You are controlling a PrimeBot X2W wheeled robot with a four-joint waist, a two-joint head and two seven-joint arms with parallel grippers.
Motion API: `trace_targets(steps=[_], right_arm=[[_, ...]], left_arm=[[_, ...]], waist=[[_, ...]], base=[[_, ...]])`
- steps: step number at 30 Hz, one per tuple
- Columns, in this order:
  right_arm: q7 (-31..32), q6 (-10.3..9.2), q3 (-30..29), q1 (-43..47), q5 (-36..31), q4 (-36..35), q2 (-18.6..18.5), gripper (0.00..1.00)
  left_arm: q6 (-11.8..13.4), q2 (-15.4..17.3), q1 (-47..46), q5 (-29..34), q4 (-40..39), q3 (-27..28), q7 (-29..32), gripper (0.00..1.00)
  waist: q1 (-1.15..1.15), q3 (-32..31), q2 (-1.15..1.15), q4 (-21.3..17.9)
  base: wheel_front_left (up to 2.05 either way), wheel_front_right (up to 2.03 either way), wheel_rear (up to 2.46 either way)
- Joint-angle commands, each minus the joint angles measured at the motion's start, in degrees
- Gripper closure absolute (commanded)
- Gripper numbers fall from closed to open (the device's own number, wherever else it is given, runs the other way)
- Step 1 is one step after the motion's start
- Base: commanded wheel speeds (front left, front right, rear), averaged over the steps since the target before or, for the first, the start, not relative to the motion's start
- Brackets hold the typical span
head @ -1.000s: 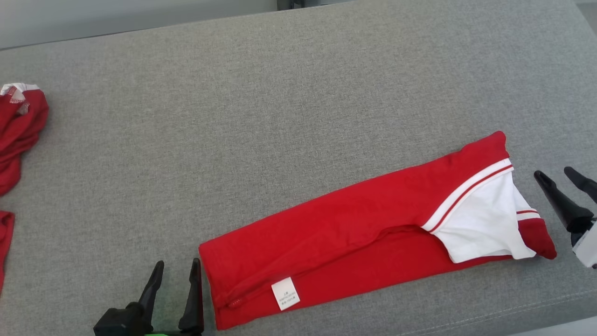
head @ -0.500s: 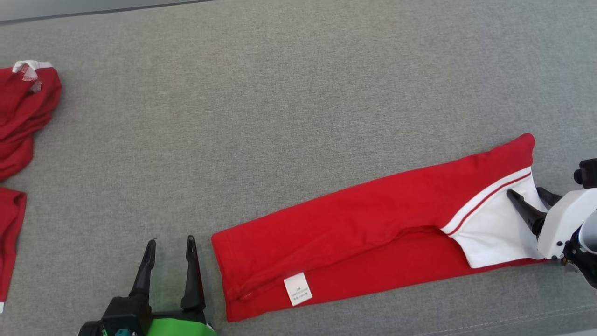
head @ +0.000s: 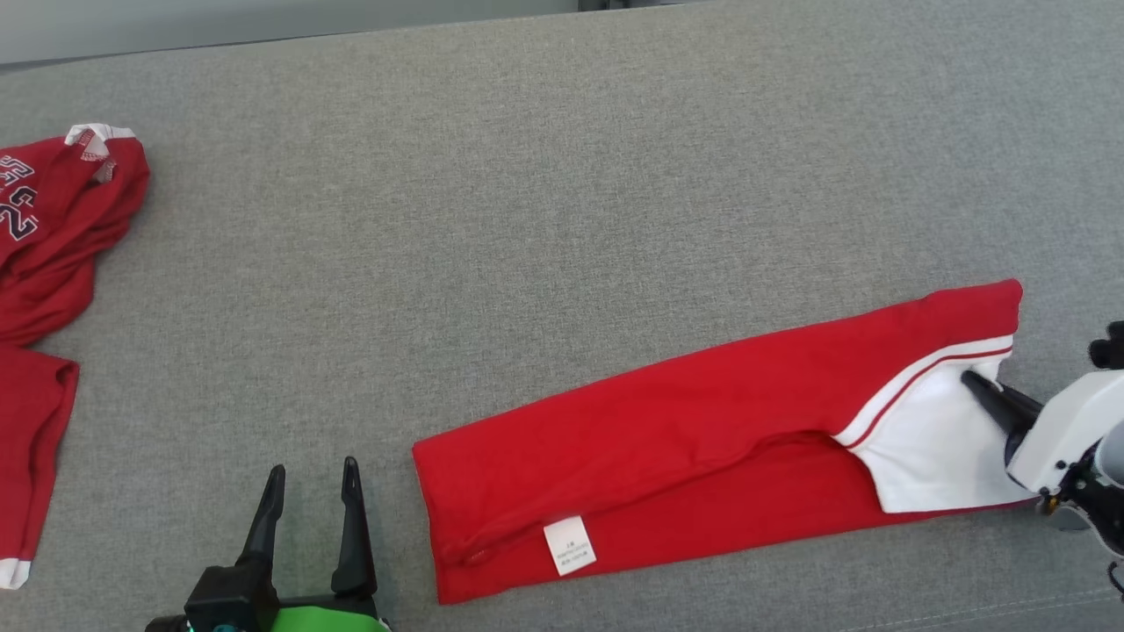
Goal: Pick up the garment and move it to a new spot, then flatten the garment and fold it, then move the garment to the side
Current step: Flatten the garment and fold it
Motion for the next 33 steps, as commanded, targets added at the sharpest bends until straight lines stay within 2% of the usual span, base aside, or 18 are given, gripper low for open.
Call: trace_targets(steps=[1,11,14,16,20,22,24,26,30,33], right_arm=[[-1.0,-0.21,-1.1,0.8,1.3,1.0,-2.1,1.0],[-4.9,-0.13,-12.0,4.7,10.0,3.2,-16.3,1.0],[-6.3,-0.1,-13.4,6.7,10.4,-1.1,-18.7,1.0],[-7.0,-0.1,-12.9,8.2,10.6,-7.0,-18.8,1.0],[-5.9,-0.11,-8.7,9.9,8.8,-20.3,-15.9,1.0],[-5.1,-0.1,-5.4,9.7,6.5,-25.1,-12.4,1.0],[-4.6,-0.1,-1.9,8.6,3.6,-27.4,-7.3,1.0],[-4.4,-0.1,1.1,7.4,0.6,-27.3,-1.4,1.0],[-5.3,-0.1,4.7,5.2,-4.7,-23.0,10.0,1.0],[-5.6,-0.1,6.2,4.0,-7.4,-19.4,16.1,1.0]], left_arm=[[-0.3,0.0,0.8,0.6,0.3,0.4,-0.2,0.0],[-0.8,0.0,0.6,-0.2,0.6,0.1,-0.2,0.0],[-0.4,0.0,0.7,-0.7,0.6,-0.1,-0.2,0.0],[0.0,0.0,0.6,-1.1,0.5,-0.3,-0.2,0.0],[0.5,0.0,0.8,-1.9,0.7,-1.2,-0.2,0.0],[0.7,0.0,0.2,-1.6,1.1,-1.9,-0.2,0.0],[0.8,0.0,-0.6,-1.3,1.4,-2.5,-0.2,0.0],[1.0,0.0,-1.2,-1.2,1.8,-3.1,-0.2,0.0],[0.9,0.0,-1.5,-0.5,2.5,-3.2,-0.2,0.0],[0.6,0.0,-1.2,-0.1,3.1,-3.0,-0.2,0.0]], waist=[[0.0,-0.5,0.0,-0.2],[0.0,-1.0,0.0,-0.1],[0.0,-1.3,0.0,-0.2],[0.0,-1.5,0.0,-0.4],[0.0,-1.6,0.0,-1.9],[0.0,-1.4,0.0,-2.5],[0.0,-1.2,0.0,-3.0],[0.0,-1.0,0.0,-3.2],[0.0,-0.7,0.0,-3.6],[0.0,-0.7,0.0,-3.6]], base=[[0.0,0.0,0.0],[0.0,0.0,0.0],[0.0,0.0,0.0],[0.0,0.0,0.0],[0.0,0.0,0.0],[0.0,0.0,0.0],[0.0,0.0,0.0],[0.0,0.0,0.0],[0.0,0.0,0.0],[0.0,0.0,0.0]])
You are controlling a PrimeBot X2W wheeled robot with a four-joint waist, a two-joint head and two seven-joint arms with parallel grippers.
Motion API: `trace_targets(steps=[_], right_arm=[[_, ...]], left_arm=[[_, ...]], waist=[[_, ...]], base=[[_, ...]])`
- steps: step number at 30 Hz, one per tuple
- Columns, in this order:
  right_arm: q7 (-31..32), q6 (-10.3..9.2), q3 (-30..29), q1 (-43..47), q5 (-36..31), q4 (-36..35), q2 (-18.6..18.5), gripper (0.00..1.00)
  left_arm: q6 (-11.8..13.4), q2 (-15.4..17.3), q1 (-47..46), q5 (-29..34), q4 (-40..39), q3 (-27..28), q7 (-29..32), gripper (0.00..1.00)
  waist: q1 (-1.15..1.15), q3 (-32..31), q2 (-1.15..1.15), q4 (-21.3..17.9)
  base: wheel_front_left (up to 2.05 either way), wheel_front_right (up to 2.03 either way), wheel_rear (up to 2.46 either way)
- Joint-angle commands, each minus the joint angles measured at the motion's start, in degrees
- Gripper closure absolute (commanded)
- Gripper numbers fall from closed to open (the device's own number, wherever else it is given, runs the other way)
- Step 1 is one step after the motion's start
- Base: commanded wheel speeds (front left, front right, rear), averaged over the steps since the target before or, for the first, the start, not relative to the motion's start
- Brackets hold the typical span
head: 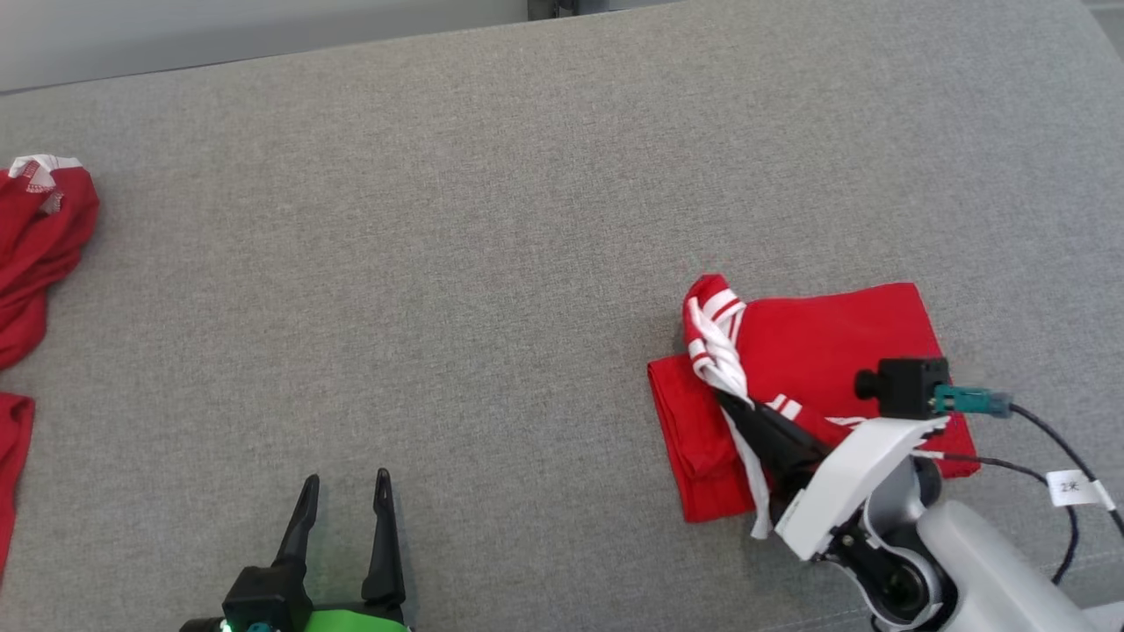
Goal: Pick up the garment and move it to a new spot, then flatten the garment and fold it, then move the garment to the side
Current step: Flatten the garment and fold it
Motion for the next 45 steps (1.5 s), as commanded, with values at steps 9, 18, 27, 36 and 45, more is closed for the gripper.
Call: trace_targets(steps=[9,18,27,36,45], right_arm=[[-1.2,0.02,1.1,0.8,-4.4,1.3,3.7,0.0],[-16.9,0.01,-9.2,11.7,-12.0,-10.1,-6.3,0.0],[-22.1,0.01,-26.9,18.1,-33.1,-5.1,-3.7,0.0],[-22.1,-0.02,-32.6,22.8,-39.4,-3.1,3.3,0.0],[-22.1,-0.02,-32.1,21.3,-40.0,-5.0,4.4,0.0]], left_arm=[[0.3,0.2,0.4,-1.0,1.2,-0.3,-0.2,0.0],[-0.3,0.2,3.5,-2.1,1.8,2.8,-0.2,0.0],[-1.0,0.2,3.8,-2.2,0.1,3.9,-0.2,0.0],[-0.4,0.2,5.9,-1.7,-1.9,6.3,-0.2,0.0],[-0.9,0.2,6.2,-1.1,-2.6,6.8,-0.2,0.0]], waist=[[0.0,-1.0,0.0,1.3],[0.0,-6.7,0.0,1.3],[0.0,-11.0,0.0,1.3],[0.0,-14.4,0.0,2.1],[0.0,-15.0,0.0,3.2]], base=[[0.0,0.0,0.0],[0.0,0.0,0.0],[0.0,0.0,0.0],[0.0,0.0,0.0],[0.0,0.0,0.0]])
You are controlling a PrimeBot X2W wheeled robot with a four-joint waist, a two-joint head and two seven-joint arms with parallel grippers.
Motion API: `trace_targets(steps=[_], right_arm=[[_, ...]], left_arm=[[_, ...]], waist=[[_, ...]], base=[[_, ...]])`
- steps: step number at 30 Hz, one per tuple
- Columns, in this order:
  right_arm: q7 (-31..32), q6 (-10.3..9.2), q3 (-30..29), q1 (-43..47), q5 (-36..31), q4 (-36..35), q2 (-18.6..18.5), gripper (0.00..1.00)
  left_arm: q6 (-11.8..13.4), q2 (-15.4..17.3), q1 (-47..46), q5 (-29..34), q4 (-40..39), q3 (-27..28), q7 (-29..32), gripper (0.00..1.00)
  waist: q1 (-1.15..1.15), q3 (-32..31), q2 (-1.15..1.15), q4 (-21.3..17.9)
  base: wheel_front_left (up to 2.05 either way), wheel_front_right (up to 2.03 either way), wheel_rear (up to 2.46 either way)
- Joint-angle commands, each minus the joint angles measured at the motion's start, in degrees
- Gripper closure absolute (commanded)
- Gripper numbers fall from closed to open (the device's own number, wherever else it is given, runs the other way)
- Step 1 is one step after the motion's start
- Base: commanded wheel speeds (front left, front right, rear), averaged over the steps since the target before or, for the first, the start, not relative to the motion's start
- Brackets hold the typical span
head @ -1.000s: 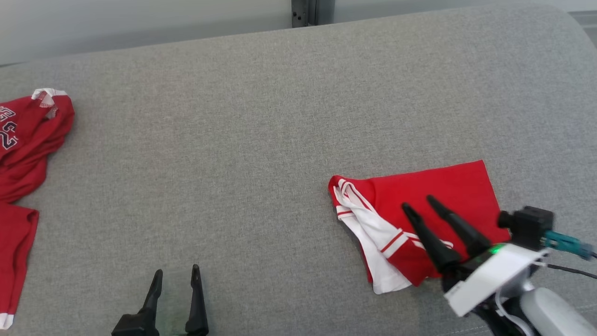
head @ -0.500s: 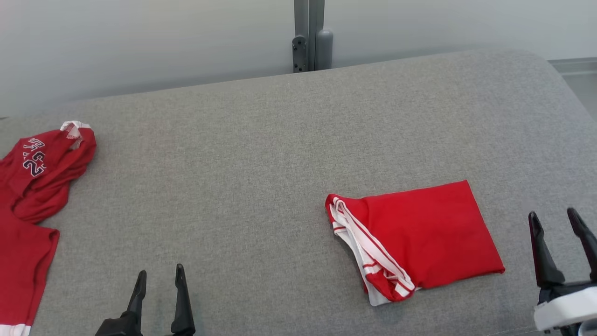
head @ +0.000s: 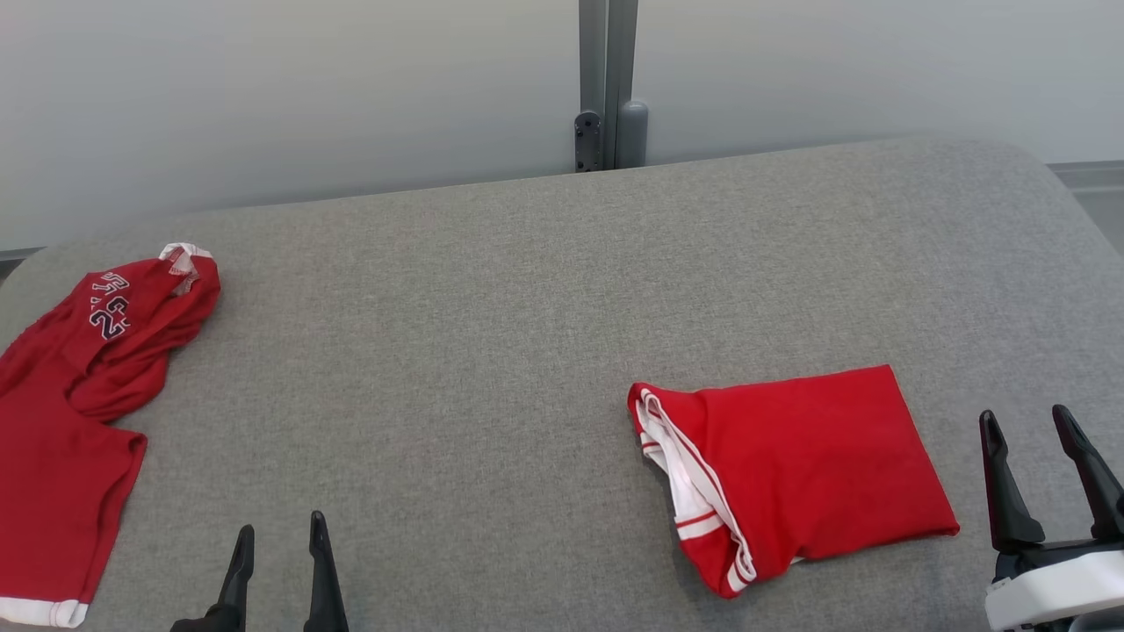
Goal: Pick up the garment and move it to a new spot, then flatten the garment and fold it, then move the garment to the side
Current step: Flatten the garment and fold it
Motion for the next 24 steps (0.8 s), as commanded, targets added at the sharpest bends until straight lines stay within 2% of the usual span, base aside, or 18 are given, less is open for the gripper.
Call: trace_targets(steps=[1,4,5,6,7,10,12,17,24], right_arm=[[-0.1,-0.06,-0.1,-0.3,-0.5,-0.3,0.2,0.0],[-0.1,-0.06,0.4,-0.9,-0.8,-0.5,0.4,0.0],[-0.1,-0.06,1.0,-1.0,-0.7,0.1,0.4,0.08],[-0.1,-0.06,1.8,-1.4,-1.0,0.7,0.3,0.68],[-0.1,-0.06,2.6,-2.3,-1.1,1.3,0.2,1.0],[-0.1,-0.06,5.8,-5.6,-1.7,4.6,0.3,1.0],[-0.1,-0.06,9.4,-10.6,-3.2,9.8,1.5,1.0],[-0.1,-0.06,16.3,-17.2,-4.9,16.8,3.5,1.0],[-0.1,-0.06,24.5,-18.0,-4.9,17.7,3.4,1.0]], left_arm=[[-0.2,0.2,0.5,0.4,-0.4,0.2,-0.2,0.0],[-0.3,0.2,0.3,0.6,-0.7,0.1,-0.2,0.0],[-0.5,0.2,0.0,0.7,-0.8,0.2,-0.2,0.0],[-0.6,0.2,-0.6,0.8,-0.9,0.1,-0.2,0.0],[-0.7,0.2,-1.3,0.9,-1.0,0.0,-0.2,0.0],[-0.4,0.2,-3.7,0.9,-1.5,-0.8,-0.2,0.0],[0.0,0.2,-6.0,0.8,-1.8,-1.9,-0.2,0.0],[0.3,0.2,-8.9,1.2,-1.7,-3.7,-0.2,0.0],[0.8,0.2,-9.9,1.0,-1.2,-3.6,-0.2,0.0]], waist=[[0.0,0.0,0.0,0.3],[0.0,0.4,0.0,0.8],[0.0,0.7,0.0,1.0],[0.0,1.2,0.0,1.3],[0.0,2.0,0.0,1.5],[0.0,5.1,0.0,2.3],[0.0,8.3,0.0,3.0],[0.0,11.8,0.0,3.9],[0.0,12.8,0.0,5.1]], base=[[0.0,0.0,0.0],[0.0,0.0,0.0],[0.0,0.0,0.0],[0.0,0.0,0.0],[0.0,0.0,0.0],[0.0,0.0,0.0],[0.0,0.0,0.0],[0.0,0.0,0.0],[0.0,0.0,0.0]])
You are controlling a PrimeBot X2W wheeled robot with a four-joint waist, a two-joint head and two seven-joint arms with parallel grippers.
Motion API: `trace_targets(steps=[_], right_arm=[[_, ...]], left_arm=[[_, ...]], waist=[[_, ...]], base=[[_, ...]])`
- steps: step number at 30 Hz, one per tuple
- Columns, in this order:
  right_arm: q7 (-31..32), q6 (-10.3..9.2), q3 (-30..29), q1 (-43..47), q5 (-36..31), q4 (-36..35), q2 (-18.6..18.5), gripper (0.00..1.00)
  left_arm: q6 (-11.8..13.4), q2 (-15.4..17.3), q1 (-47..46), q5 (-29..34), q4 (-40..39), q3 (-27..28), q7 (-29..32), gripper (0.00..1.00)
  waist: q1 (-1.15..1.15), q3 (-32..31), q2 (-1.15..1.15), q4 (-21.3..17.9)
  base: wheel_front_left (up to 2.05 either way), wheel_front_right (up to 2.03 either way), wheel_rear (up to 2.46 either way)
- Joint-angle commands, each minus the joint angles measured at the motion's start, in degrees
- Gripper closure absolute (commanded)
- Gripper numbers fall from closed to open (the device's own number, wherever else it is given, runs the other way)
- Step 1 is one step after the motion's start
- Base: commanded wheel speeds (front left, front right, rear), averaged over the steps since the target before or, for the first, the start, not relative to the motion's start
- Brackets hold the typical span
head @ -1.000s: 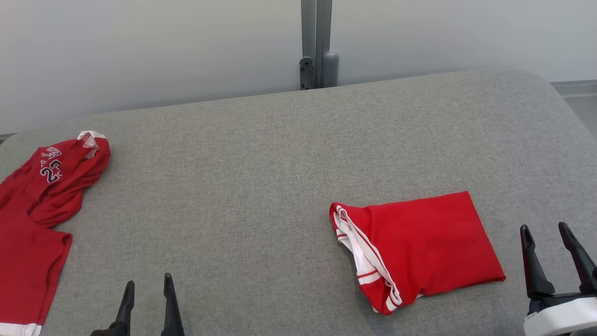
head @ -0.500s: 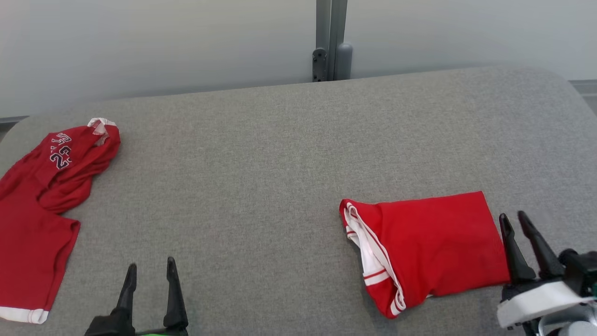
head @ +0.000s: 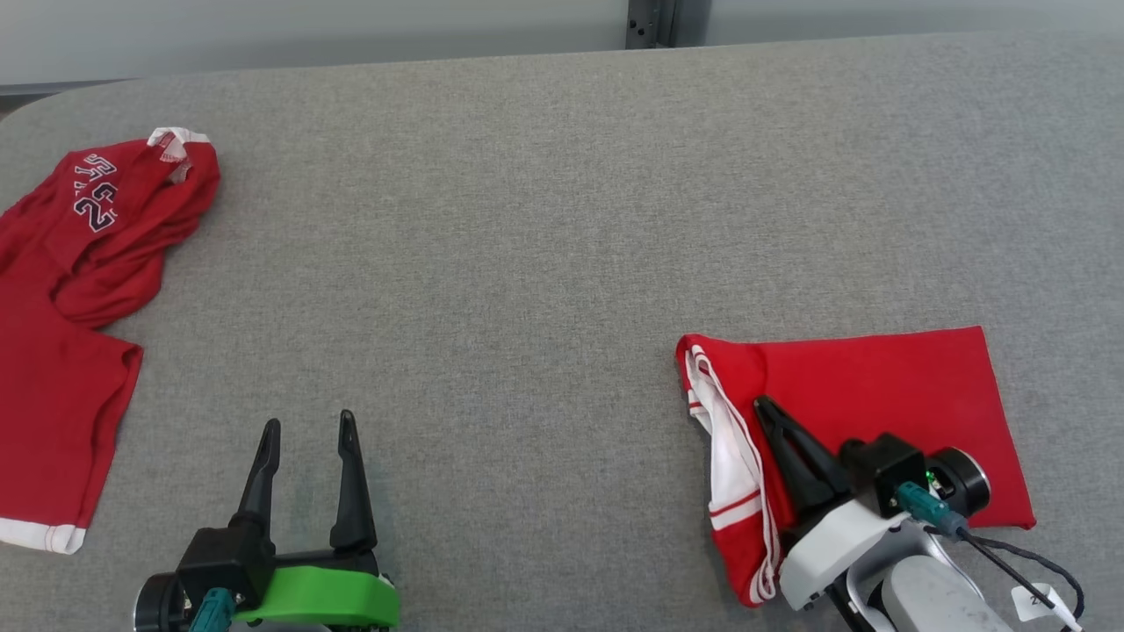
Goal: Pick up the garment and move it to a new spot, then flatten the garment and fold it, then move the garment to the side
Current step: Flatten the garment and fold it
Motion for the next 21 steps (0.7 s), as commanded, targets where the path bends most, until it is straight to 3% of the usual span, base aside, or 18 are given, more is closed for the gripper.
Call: trace_targets(steps=[1,13,17,21], right_arm=[[-0.1,-0.06,1.3,0.4,0.0,-0.4,-0.6,1.0],[-0.1,-0.06,9.7,0.2,1.8,2.4,0.0,1.0],[-0.1,-0.06,10.1,-0.2,2.2,-0.5,-0.3,1.0],[-0.1,-0.06,6.9,1.7,2.7,-6.9,-1.8,1.0]], left_arm=[[0.2,0.2,-0.9,0.1,0.2,0.1,-0.2,0.0],[0.4,0.2,0.0,-0.3,0.6,0.1,-0.2,0.0],[0.5,0.2,0.9,-0.1,0.4,0.9,-0.2,0.0],[0.1,0.2,1.9,0.2,-0.6,2.3,-0.2,0.0]], waist=[[0.0,0.7,0.0,0.9],[0.0,-0.3,0.0,1.3],[0.0,-1.2,0.0,0.6],[0.0,-2.9,0.0,-0.8]], base=[[0.0,0.0,0.0],[0.0,0.0,0.0],[0.0,0.0,0.0],[0.0,0.0,0.0]])
